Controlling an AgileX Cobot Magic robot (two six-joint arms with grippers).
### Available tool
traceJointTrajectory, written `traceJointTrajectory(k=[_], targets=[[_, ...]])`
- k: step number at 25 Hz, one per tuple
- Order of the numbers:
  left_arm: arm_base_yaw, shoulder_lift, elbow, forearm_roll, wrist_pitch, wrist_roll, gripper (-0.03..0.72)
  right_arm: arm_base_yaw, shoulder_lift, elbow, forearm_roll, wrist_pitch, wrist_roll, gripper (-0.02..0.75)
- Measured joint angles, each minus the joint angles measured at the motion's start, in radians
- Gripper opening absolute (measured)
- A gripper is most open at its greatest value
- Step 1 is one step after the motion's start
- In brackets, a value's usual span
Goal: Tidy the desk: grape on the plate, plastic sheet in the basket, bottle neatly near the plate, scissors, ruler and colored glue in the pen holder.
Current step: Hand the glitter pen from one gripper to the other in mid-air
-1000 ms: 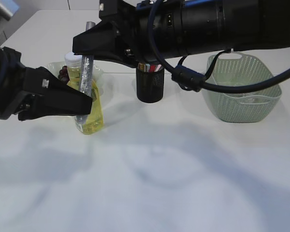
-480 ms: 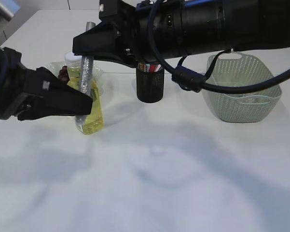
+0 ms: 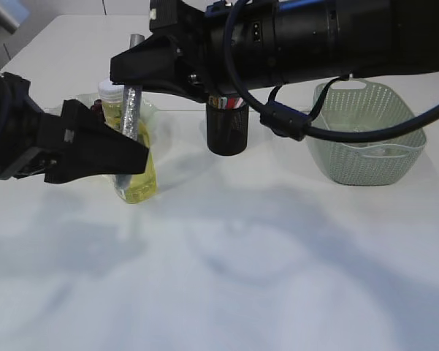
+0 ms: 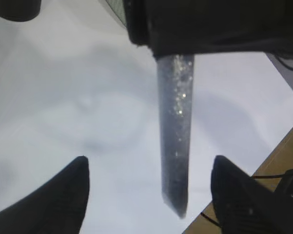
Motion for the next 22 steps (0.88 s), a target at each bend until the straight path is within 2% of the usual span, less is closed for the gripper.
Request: traceJointTrajectory(k=[10, 14, 18, 22], targets=[[0.000, 0.000, 0.000, 0.117, 0.094, 0.000, 0.542, -0.023, 0.000, 0.000, -0.026, -0.115, -0.037, 0.126], [0.000, 0.000, 0.000, 0.173, 0.104, -0.006, 0.540, -0.073, 0.000, 0.000, -0.027, -0.155, -0.072, 0.126], [0.012, 0.030, 0.000, 0.254, 0.104, -0.089, 0.540, -0.142, 0.000, 0.000, -0.027, -0.180, -0.117, 0.126], [0.046, 0.114, 0.000, 0.290, 0.102, -0.143, 0.519, -0.206, 0.000, 0.000, -0.025, -0.215, -0.197, 0.126]])
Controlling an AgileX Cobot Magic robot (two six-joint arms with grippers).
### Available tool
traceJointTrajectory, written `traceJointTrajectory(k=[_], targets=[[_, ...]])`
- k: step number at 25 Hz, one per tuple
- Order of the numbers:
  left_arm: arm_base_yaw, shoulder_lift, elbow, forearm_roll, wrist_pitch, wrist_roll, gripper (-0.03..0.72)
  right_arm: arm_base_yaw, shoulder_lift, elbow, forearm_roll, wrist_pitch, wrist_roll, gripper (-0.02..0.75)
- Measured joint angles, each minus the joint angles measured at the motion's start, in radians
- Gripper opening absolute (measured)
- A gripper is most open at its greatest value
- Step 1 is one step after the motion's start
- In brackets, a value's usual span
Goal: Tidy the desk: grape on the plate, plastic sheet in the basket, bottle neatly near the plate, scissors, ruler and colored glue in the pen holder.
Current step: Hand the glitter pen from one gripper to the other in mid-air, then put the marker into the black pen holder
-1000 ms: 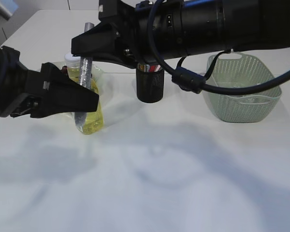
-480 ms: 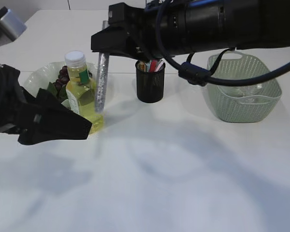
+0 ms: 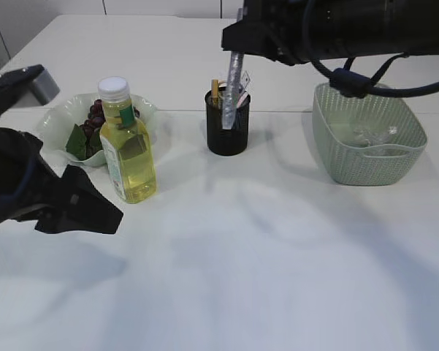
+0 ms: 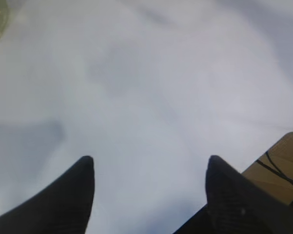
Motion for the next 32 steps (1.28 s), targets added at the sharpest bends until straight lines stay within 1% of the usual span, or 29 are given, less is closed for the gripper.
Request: traceJointTrajectory(k=[4, 7, 10, 13, 16, 21, 24, 28, 32], targets=[[0.029, 0.081, 0.000, 0.006, -0.024, -0.055, 0.498, -0.043, 0.039, -0.032, 0.000, -0.035, -0.076, 0.125], [0.052, 0.122, -0.002, 0.038, -0.045, -0.101, 0.495, -0.054, 0.104, -0.123, 0.000, -0.042, -0.108, 0.125], [0.071, 0.139, -0.002, 0.134, -0.059, -0.194, 0.494, -0.054, 0.193, -0.245, 0.000, -0.044, -0.144, 0.125], [0.094, 0.139, -0.002, 0.252, -0.061, -0.281, 0.493, -0.054, 0.298, -0.377, 0.000, -0.044, -0.179, 0.125], [0.105, 0.139, -0.002, 0.335, -0.059, -0.317, 0.482, -0.054, 0.402, -0.500, 0.000, -0.053, -0.209, 0.125], [0.105, 0.139, -0.002, 0.352, -0.048, -0.323, 0.478, -0.054, 0.553, -0.677, 0.000, -0.096, -0.269, 0.125], [0.105, 0.139, -0.002, 0.354, -0.032, -0.323, 0.478, -0.054, 0.619, -0.743, 0.002, -0.107, -0.301, 0.125], [0.105, 0.139, -0.002, 0.356, -0.018, -0.325, 0.478, -0.054, 0.675, -0.767, 0.002, -0.109, -0.357, 0.125], [0.105, 0.139, -0.002, 0.356, -0.013, -0.325, 0.478, -0.054, 0.698, -0.769, 0.004, -0.109, -0.375, 0.127]])
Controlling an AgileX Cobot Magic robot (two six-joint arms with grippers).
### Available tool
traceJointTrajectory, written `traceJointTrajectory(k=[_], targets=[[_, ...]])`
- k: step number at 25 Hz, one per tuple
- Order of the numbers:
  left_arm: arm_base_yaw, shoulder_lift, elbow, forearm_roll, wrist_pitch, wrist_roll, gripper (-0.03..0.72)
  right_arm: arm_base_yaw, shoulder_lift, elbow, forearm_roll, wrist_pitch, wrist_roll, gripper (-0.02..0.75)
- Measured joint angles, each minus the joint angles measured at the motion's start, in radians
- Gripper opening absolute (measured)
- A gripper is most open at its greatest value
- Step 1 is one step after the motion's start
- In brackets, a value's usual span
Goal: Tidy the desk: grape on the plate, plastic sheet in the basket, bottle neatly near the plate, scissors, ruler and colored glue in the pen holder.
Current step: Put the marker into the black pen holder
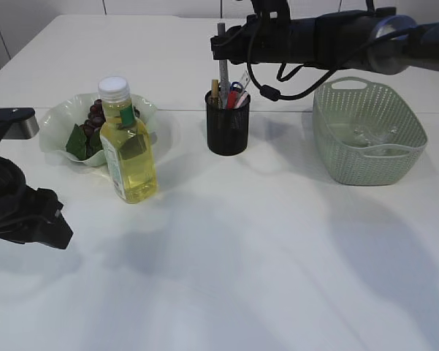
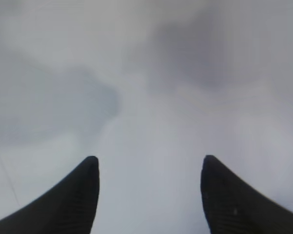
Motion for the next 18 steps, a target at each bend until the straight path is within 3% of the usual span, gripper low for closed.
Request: traceJointTrajectory(k=[4, 8, 13, 15, 18], targets=[[0.000, 0.000, 0.000, 0.000, 0.000, 0.000, 0.478, 0.000, 0.003, 0.000, 0.000, 0.013, -0.002, 0.193], [0.000, 0.000, 0.000, 0.000, 0.002, 0.000, 0.478, 0.000, 0.003, 0.000, 0.000, 0.039, -0.002, 0.335], [0.000, 0.000, 0.000, 0.000, 0.002, 0.000, 0.478, 0.000, -0.004, 0.000, -0.034, 0.019, 0.136, 0.374], [0.000, 0.000, 0.000, 0.000, 0.004, 0.000, 0.478, 0.000, -0.026, 0.000, -0.146, -0.004, 0.286, 0.376], [0.000, 0.000, 0.000, 0.000, 0.011, 0.000, 0.478, 0.000, -0.079, -0.002, -0.463, 0.025, 0.655, 0.377]])
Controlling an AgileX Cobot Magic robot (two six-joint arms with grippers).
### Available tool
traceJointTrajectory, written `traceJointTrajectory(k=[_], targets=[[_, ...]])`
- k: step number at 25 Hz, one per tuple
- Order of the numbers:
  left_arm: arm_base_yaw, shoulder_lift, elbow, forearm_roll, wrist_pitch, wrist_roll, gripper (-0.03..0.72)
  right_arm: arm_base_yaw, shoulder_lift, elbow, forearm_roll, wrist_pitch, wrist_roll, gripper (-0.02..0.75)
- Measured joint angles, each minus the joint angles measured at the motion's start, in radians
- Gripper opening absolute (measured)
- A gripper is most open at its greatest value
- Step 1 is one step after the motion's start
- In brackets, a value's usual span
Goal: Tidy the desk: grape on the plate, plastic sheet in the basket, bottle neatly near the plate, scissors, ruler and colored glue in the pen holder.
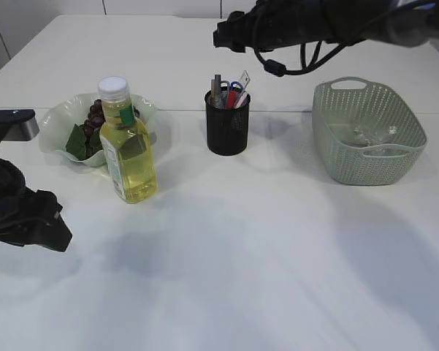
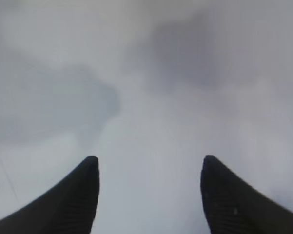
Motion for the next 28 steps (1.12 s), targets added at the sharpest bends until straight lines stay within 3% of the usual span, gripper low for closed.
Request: traceJointTrajectory(k=[5, 9, 15, 22, 28], targets=[[0.000, 0.000, 0.000, 0.000, 0.019, 0.000, 0.477, -0.001, -0.109, 0.000, -0.625, 0.281, 0.630, 0.377], [0.000, 0.000, 0.000, 0.000, 0.023, 0.000, 0.477, -0.001, -0.194, 0.000, -0.880, 0.525, 0.863, 0.377], [0.005, 0.000, 0.000, 0.028, 0.042, -0.021, 0.477, -0.001, -0.282, -0.002, -1.022, 0.751, 0.916, 0.377], [0.124, -0.019, 0.000, 0.100, 0.096, -0.092, 0.475, -0.001, -0.431, 0.127, -1.145, 0.771, 0.946, 0.377], [0.201, -0.111, 0.000, 0.287, 0.152, -0.207, 0.475, -0.001, -0.605, 0.343, -1.172, 0.775, 0.947, 0.377]])
